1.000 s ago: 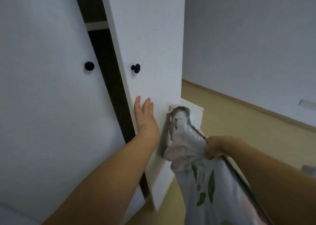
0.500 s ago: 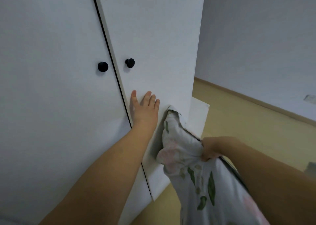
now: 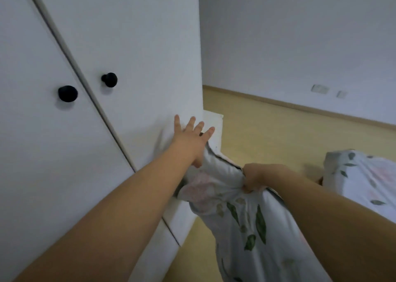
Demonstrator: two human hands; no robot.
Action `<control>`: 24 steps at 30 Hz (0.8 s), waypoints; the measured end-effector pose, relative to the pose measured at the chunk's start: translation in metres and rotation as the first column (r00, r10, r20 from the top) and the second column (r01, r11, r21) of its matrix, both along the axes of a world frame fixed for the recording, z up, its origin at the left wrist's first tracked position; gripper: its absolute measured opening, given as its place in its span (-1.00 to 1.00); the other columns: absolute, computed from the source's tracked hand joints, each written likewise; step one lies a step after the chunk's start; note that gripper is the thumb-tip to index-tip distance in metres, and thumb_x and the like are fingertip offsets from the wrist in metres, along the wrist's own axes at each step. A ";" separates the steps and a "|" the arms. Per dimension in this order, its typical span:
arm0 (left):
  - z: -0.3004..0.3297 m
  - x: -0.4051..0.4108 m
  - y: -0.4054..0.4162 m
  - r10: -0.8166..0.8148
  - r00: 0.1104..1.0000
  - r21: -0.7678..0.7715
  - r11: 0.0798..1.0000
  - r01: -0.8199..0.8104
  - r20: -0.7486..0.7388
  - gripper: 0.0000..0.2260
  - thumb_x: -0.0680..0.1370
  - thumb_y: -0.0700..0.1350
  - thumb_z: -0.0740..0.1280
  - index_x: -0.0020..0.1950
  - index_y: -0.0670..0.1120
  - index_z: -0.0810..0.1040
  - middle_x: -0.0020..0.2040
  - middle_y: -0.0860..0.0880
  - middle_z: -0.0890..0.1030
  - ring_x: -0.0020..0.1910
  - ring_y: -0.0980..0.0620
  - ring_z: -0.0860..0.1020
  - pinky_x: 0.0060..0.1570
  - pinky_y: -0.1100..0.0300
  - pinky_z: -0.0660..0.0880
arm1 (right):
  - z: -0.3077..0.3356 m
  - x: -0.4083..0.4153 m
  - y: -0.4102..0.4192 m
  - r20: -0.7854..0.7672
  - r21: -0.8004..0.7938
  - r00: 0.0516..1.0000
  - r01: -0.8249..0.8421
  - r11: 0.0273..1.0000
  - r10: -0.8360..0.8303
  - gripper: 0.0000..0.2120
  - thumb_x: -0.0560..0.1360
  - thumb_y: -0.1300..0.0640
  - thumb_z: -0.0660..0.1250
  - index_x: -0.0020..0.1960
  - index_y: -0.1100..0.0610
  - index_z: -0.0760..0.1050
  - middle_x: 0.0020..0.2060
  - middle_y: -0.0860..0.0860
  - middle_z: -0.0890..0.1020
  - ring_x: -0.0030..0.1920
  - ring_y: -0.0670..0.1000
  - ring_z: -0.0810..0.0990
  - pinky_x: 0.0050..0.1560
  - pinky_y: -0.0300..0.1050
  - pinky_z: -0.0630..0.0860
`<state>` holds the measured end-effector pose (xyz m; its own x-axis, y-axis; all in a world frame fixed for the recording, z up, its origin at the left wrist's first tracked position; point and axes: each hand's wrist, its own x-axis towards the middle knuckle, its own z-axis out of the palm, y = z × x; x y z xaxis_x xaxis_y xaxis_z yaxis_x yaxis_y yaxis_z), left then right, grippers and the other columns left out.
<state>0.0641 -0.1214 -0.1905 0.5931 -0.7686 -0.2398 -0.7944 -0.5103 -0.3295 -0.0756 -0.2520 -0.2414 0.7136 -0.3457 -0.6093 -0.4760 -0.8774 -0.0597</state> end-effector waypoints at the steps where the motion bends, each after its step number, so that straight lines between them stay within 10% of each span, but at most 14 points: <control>1: -0.001 -0.004 -0.012 -0.123 0.992 0.034 0.992 0.123 -0.018 0.02 0.38 0.12 0.44 0.55 0.09 -0.26 0.59 -0.06 -0.14 0.54 -0.15 -0.22 0.37 -0.40 -0.26 | -0.002 -0.007 -0.005 0.010 0.010 1.000 0.026 1.000 -0.026 -0.70 0.41 0.06 0.39 0.07 0.20 0.51 0.01 0.16 0.59 -0.01 0.15 0.59 -0.05 -0.08 0.47; 8: -0.030 -0.085 -0.131 -0.447 0.859 0.184 0.849 0.495 -0.250 -0.01 0.31 0.16 0.52 0.56 0.10 -0.01 0.49 -0.07 0.31 0.44 -0.10 0.30 0.44 -0.13 0.16 | -0.010 -0.094 -0.065 0.059 0.081 0.955 0.286 0.955 -0.291 -0.60 0.41 0.04 0.40 0.17 0.22 0.50 0.03 0.17 0.57 -0.04 0.16 0.55 0.01 0.01 0.50; 14: -0.043 -0.199 -0.242 -0.674 0.668 0.174 0.651 0.739 -0.315 -0.73 0.36 0.07 0.45 0.02 0.01 0.64 -0.02 -0.05 0.68 -0.12 -0.06 0.61 -0.17 0.14 0.52 | -0.024 -0.222 -0.120 0.144 0.072 0.801 0.577 0.814 -0.581 -0.63 0.38 0.05 0.42 0.12 0.22 0.55 0.03 0.17 0.62 0.01 0.18 0.60 -0.06 -0.07 0.49; 24: -0.065 -0.434 -0.321 -0.917 0.091 0.061 0.073 0.995 -0.387 -0.88 0.42 -0.07 0.42 -0.08 -0.06 0.61 -0.14 -0.07 0.59 -0.20 -0.08 0.51 -0.21 0.14 0.42 | -0.048 -0.439 -0.086 0.197 0.190 0.129 0.967 0.167 -0.972 -0.88 0.39 0.12 0.35 -0.29 0.07 0.44 -0.27 0.06 0.55 -0.22 0.09 0.52 -0.25 -0.16 0.42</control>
<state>-0.3699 -0.4426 -0.2558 -0.7044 -0.5068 -0.4969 -0.5714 0.8203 -0.0265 -0.5151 -0.3375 -0.2891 -0.1096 -0.8525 -0.5111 -0.8974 0.3060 -0.3179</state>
